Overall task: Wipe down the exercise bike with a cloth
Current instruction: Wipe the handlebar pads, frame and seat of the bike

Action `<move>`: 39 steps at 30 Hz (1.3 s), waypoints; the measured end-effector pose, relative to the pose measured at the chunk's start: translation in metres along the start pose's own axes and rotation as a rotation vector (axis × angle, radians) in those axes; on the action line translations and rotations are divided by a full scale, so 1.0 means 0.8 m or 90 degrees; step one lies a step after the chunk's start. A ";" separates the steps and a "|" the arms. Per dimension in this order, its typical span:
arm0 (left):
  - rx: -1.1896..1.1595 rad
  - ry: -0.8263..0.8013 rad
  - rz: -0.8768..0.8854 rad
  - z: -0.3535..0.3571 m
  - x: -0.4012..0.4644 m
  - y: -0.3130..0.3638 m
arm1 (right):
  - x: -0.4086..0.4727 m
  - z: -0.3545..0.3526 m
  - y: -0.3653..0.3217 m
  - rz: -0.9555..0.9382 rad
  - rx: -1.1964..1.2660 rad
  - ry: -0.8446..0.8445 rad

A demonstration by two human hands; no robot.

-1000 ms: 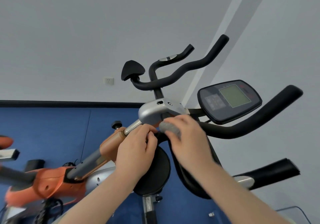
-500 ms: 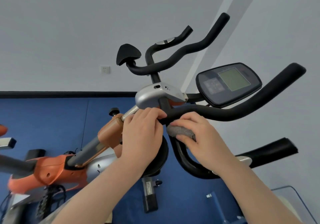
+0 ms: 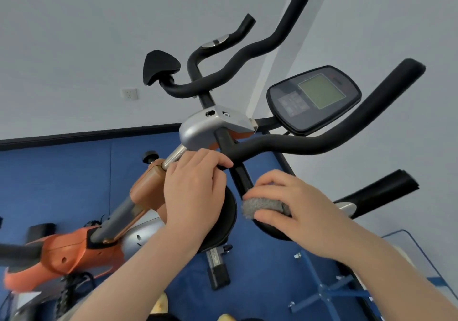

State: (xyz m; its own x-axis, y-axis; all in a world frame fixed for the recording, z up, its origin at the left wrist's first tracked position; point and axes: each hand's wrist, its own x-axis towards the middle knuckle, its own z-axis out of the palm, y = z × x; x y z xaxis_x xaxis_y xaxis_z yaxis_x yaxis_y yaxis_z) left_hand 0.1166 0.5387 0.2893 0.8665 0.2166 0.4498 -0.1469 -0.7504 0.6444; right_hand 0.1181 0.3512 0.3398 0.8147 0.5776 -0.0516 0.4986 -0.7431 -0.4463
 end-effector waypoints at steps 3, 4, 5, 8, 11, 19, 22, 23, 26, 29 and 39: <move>0.009 -0.002 0.017 0.000 0.002 0.000 | 0.012 -0.001 -0.004 0.036 0.025 0.014; 0.014 -0.009 0.027 0.000 0.002 0.000 | 0.022 0.003 -0.010 0.052 0.022 0.057; 0.013 -0.014 0.033 0.000 0.002 0.001 | 0.032 0.008 -0.016 0.066 0.005 0.101; -0.034 -0.013 0.026 -0.003 -0.002 0.000 | 0.023 0.022 -0.034 0.054 -0.051 0.163; -0.071 -0.026 0.046 -0.008 -0.008 -0.002 | -0.030 0.027 -0.040 0.022 -0.082 0.139; -0.039 -0.269 0.234 -0.003 0.029 0.023 | -0.065 0.056 -0.021 0.211 -0.177 0.575; -0.033 -0.320 0.256 0.009 0.042 0.037 | -0.057 0.110 -0.048 0.168 -0.266 0.548; -0.036 -0.333 0.265 0.013 0.044 0.039 | -0.061 0.107 -0.044 0.165 -0.284 0.559; -0.044 -0.375 0.288 0.021 0.042 0.037 | -0.072 0.073 -0.021 0.322 -0.201 0.723; -0.032 -0.369 0.304 0.016 0.038 0.033 | -0.064 0.089 -0.040 0.401 -0.066 0.808; -0.066 -0.347 0.393 0.014 0.036 0.030 | -0.046 0.112 -0.060 0.405 -0.032 0.840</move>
State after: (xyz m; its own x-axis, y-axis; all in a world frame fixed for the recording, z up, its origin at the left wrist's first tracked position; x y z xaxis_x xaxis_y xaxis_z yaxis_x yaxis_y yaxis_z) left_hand 0.1433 0.5202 0.3105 0.7215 -0.5684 0.3954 -0.6918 -0.5682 0.4456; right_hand 0.0378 0.3963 0.2831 0.5576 -0.5457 0.6256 -0.0532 -0.7756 -0.6290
